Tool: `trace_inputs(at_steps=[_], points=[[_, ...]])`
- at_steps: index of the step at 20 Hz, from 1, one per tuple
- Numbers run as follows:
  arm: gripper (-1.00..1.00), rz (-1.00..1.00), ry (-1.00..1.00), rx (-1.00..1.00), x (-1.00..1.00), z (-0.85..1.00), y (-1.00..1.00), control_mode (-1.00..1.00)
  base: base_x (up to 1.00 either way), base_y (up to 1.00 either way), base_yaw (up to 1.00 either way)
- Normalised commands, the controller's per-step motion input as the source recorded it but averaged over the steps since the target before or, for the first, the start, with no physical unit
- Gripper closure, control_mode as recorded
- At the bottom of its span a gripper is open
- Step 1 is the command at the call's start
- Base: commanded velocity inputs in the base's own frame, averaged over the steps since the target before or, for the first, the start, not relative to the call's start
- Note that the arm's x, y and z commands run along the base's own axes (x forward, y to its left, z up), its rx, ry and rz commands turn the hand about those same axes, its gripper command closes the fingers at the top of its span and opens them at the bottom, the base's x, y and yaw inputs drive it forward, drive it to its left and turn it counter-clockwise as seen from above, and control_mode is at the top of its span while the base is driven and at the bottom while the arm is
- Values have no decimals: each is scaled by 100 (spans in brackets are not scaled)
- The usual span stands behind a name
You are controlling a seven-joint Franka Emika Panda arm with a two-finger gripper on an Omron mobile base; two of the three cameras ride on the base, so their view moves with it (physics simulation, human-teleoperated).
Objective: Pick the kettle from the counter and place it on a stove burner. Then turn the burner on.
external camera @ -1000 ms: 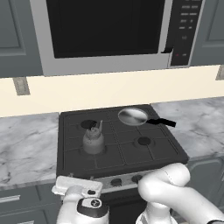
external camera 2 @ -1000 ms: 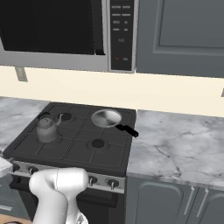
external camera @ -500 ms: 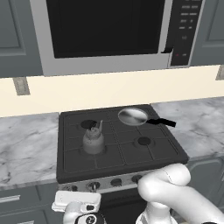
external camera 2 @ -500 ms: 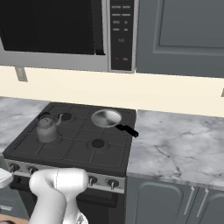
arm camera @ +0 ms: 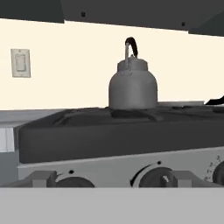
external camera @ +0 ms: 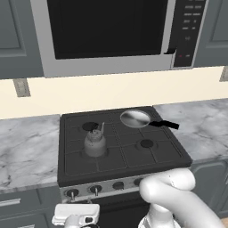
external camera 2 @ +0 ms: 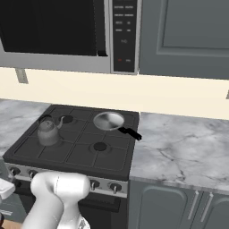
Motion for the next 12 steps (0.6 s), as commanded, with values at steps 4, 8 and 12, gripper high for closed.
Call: trace_inputs(at_steps=[4,8,12], points=[[-100,0,0,-1,1,-38,20,-100,0,0,0],[-100,0,0,0,7,-23,12,-100,0,0,0],[-100,0,0,0,13,-16,3,-100,0,0,0]])
